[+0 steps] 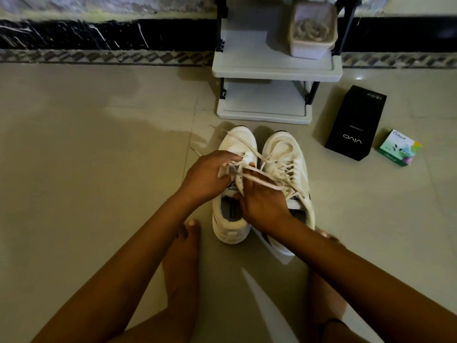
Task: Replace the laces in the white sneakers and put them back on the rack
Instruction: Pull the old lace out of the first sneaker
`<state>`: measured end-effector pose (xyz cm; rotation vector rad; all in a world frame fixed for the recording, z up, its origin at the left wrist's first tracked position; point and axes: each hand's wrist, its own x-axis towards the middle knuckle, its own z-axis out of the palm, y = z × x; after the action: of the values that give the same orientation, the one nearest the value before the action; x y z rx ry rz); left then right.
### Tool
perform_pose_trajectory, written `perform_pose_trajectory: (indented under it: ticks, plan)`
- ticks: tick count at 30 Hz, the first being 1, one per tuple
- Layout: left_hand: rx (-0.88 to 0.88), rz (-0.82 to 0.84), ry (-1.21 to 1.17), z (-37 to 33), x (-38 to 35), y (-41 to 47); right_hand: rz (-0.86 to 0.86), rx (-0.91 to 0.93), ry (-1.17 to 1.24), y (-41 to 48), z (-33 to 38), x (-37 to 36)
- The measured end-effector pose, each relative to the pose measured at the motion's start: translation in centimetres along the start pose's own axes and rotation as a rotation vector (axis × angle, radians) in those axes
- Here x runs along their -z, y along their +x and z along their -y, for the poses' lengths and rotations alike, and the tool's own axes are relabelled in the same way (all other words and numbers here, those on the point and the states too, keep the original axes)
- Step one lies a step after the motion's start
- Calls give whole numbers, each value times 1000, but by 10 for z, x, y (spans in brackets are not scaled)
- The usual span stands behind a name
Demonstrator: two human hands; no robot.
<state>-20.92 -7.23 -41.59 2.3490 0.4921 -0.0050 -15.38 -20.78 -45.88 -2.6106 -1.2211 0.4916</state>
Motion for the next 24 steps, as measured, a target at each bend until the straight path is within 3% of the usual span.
perform_pose_trajectory:
  ticks: [3,8,13,16,18,21,24]
  plan:
    - [58,-6,265,4,-7,-2,-13,-4,-24,1,-1,-5]
    - [63,-89,264,2,-11,-1,-21,6,-24,0,-3,-7]
    - [57,-45,-320,-16,8,0,-42,12,14,0,-3,-5]
    - [121,-24,-441,-17,14,0,-61,17,-18,0,-3,-3]
    - [105,-5,-309,-15,12,0,-40,23,-42,0,-1,-3]
    - [3,40,170,-9,2,2,-44,40,-38,1,0,0]
    - [74,-11,291,0,-9,0,-56,34,-14,0,1,2]
